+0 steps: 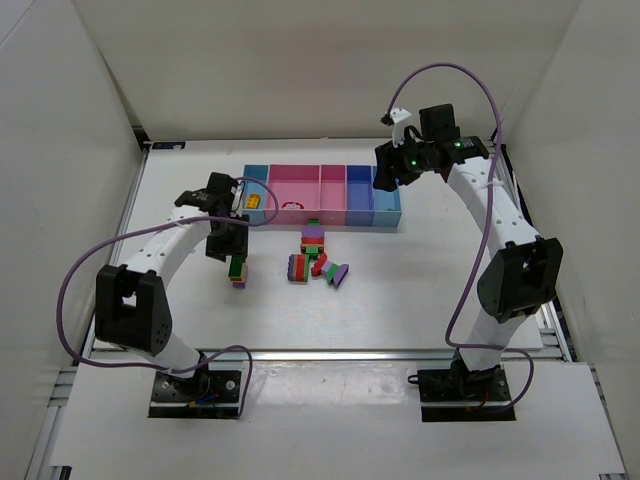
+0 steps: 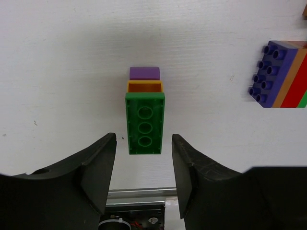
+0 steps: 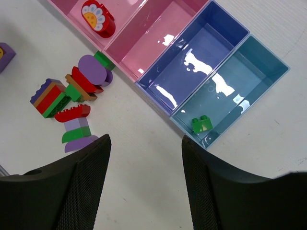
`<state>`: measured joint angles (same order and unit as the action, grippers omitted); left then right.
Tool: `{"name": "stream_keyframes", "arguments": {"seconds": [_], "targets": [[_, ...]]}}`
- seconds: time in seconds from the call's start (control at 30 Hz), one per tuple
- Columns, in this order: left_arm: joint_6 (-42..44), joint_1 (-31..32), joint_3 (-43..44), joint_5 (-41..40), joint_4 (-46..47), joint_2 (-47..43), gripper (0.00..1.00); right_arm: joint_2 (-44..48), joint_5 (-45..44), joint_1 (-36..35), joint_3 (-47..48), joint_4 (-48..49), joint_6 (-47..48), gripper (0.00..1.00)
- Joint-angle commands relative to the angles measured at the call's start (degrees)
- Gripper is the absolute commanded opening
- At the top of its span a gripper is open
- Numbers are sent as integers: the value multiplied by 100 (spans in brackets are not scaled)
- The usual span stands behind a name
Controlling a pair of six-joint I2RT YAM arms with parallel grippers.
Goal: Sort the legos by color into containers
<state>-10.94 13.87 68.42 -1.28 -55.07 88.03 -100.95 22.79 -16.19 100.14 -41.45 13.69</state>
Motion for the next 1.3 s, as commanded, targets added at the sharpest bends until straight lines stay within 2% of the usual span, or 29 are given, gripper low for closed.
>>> {"name": "stream_keyframes", "arguments": {"seconds": [0.0, 0.47, 0.73, 0.83, 1.07, 1.13, 1.17, 1.23, 1.27], "targets": [[48, 19, 215, -180, 66, 48, 61, -48, 103, 28, 85, 190, -42, 65], [48, 19, 198, 84, 110, 320, 61, -92, 130, 10, 23, 199, -51, 65], [39, 19, 215, 93, 128, 504, 57, -136, 121, 28, 50, 190, -42, 65], [31, 19, 207, 75, 119, 522, 49, -162, 130, 28, 50, 190, -60, 65], [92, 19, 207, 258, 137, 391, 10, -197, 208, 28, 41, 251, -121, 63], [162, 20, 198, 566, 180, 181, 10, -180, 427, 28, -3, 269, -183, 62], [171, 19, 180, 750, 311, 58, 10, -180, 533, 28, -99, 304, -235, 62], [110, -59, -151, 1750, 636, -539, 10, -101, 1111, 45, -266, 461, -436, 62], [40, -208, -328, 2659, 1203, -1063, 10, -57, 1384, 45, -502, 558, -525, 63]]}}
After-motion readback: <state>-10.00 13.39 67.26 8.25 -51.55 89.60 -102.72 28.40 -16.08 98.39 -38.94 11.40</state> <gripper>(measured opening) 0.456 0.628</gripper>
